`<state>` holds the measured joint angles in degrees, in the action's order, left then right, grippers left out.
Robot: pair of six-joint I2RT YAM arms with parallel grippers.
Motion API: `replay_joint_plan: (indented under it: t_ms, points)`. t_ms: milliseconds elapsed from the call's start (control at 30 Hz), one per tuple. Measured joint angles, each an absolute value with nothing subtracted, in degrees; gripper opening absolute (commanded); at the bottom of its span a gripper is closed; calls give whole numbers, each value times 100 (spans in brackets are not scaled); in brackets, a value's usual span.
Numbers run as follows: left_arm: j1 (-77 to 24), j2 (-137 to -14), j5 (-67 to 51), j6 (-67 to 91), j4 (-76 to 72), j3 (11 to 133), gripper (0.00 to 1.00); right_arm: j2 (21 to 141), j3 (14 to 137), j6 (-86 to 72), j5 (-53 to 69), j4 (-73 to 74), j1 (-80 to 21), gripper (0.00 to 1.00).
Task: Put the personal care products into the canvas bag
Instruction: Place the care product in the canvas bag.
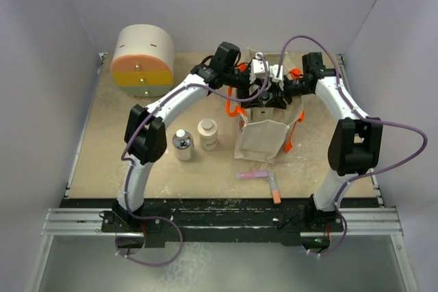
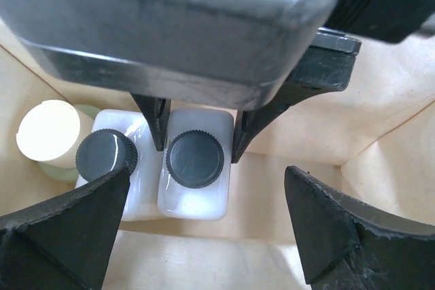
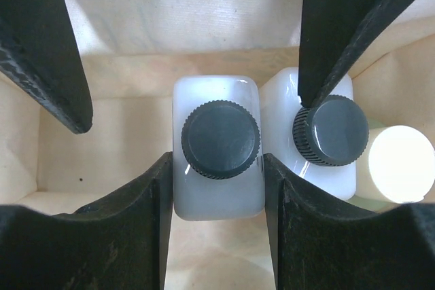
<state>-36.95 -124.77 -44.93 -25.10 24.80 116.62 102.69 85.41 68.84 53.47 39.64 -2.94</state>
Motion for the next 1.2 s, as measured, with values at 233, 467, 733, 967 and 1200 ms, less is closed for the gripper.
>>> replay_joint_plan:
  t_ms: [233, 467, 733, 967, 1200]
  points:
    - [-3701, -12317, -4491, -2622, 2578, 11664, 99, 10269, 8541, 6923, 5347, 3975, -294, 22]
    - [-3699, -11942, -4440, -2834, 2851, 11664, 99, 10267, 8547, 6971, 5345, 4025, -294, 47]
    - [-3688, -11524, -4372, -2875, 2930, 11666, 99, 10217, 8558, 7076, 5192, 4106, -298, 70]
    - [-3688, -11386, -4235, -2915, 3020, 11666, 99, 10079, 8562, 7083, 5137, 4145, -320, 72]
    - [-3688, -11279, -3948, -2956, 3120, 11585, 99, 9887, 8731, 7000, 5089, 4123, -325, 72]
